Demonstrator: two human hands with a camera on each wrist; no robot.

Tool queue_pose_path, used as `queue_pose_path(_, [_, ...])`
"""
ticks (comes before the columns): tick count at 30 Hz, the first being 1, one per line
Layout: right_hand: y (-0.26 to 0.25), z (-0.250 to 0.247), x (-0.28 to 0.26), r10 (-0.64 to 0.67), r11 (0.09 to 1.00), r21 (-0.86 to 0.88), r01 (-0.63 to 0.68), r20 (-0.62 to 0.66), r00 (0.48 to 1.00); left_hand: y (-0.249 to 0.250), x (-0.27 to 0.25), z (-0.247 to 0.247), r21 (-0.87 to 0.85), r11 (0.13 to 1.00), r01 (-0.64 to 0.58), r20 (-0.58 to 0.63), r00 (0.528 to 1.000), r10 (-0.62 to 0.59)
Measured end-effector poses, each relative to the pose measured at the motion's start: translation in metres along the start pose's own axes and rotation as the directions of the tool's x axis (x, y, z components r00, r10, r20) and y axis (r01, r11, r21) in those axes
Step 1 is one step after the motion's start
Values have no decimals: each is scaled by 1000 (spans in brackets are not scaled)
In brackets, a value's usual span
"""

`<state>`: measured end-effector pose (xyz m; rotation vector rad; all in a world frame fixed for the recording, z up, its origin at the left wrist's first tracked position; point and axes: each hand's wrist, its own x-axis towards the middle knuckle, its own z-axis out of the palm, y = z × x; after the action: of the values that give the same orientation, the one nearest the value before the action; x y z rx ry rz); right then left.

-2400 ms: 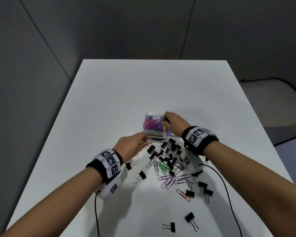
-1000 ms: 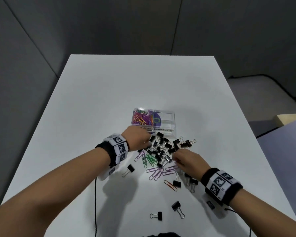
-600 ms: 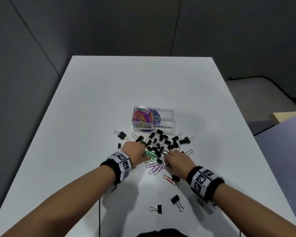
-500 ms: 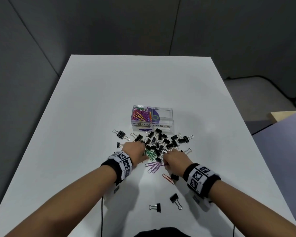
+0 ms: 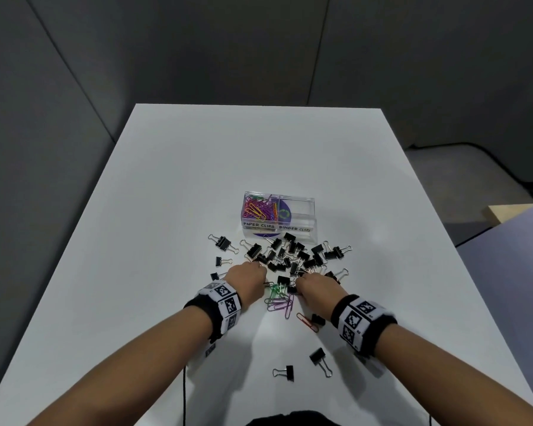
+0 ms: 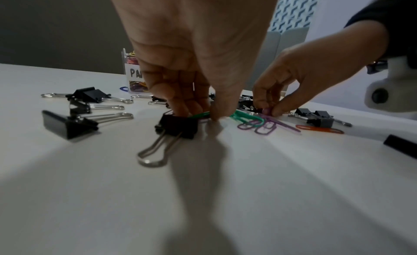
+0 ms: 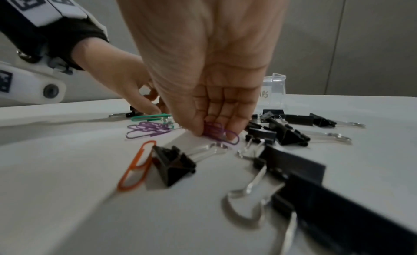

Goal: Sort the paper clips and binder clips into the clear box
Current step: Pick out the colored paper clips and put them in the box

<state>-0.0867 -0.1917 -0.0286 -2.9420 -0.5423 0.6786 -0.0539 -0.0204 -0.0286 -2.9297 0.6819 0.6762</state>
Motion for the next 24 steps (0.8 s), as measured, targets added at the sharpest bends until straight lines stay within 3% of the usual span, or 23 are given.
queue_pose_path(6, [5, 2, -3, -24, 997, 70, 29, -72, 997, -5, -2, 1, -21, 999, -36, 40, 999, 37])
queue_pose_path(14, [7, -18, -14, 64, 968, 239, -73, 45, 997, -18, -2, 6, -216, 971, -108, 38, 992, 119])
queue_pose_path(17, [3, -13, -20, 51, 992, 111, -60, 77, 996, -13, -4, 10, -208, 969, -135, 49, 988, 148])
queue_pose_path(20, [1, -3, -27, 41, 999, -12, -39, 101, 994, -5, -10, 10, -224, 970, -96, 21, 994, 104])
queue_pose_path(24, [-1, 6, -29, 78, 997, -7, -78, 185, 980, 1, -15, 13, -212, 974, -84, 20, 996, 90])
